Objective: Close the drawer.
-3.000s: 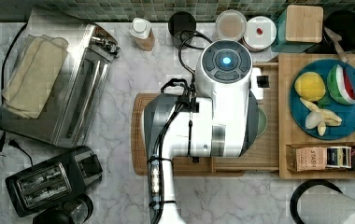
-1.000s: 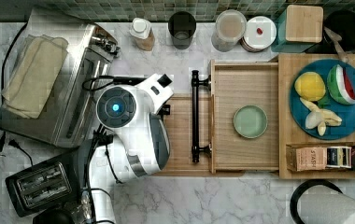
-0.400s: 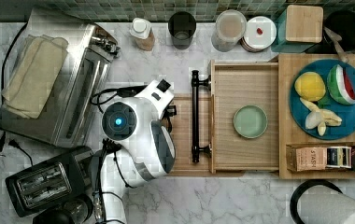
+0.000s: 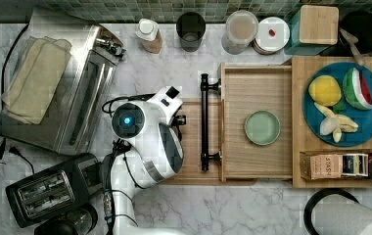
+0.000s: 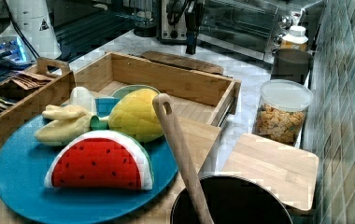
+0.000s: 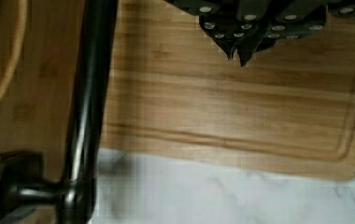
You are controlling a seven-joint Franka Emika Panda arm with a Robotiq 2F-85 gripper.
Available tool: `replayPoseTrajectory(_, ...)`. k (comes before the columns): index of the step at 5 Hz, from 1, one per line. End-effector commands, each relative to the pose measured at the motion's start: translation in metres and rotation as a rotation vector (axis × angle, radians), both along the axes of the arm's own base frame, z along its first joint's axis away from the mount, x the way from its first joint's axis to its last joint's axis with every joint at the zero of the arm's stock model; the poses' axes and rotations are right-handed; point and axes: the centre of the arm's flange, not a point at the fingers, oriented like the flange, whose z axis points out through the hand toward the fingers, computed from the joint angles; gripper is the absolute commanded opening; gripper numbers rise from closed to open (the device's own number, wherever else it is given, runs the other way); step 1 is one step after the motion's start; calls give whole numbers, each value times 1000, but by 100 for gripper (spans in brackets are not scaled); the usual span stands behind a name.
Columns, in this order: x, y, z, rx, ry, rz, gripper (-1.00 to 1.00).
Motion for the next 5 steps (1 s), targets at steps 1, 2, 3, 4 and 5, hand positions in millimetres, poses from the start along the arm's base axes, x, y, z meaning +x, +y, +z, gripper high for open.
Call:
replayPoseTrajectory(1,16,-20,5,-123,-29,-13,-100)
replayPoseTrajectory(2,14,-34,6,-100,-40,18,-100)
replayPoseTrajectory(3,12,-49,8,-83,-53,24,-100)
replayPoseTrajectory(4,15,-63,9,-76,-60,-6,-100)
replayPoseTrajectory(5,22,-85,8,-50,-44,-28,-100)
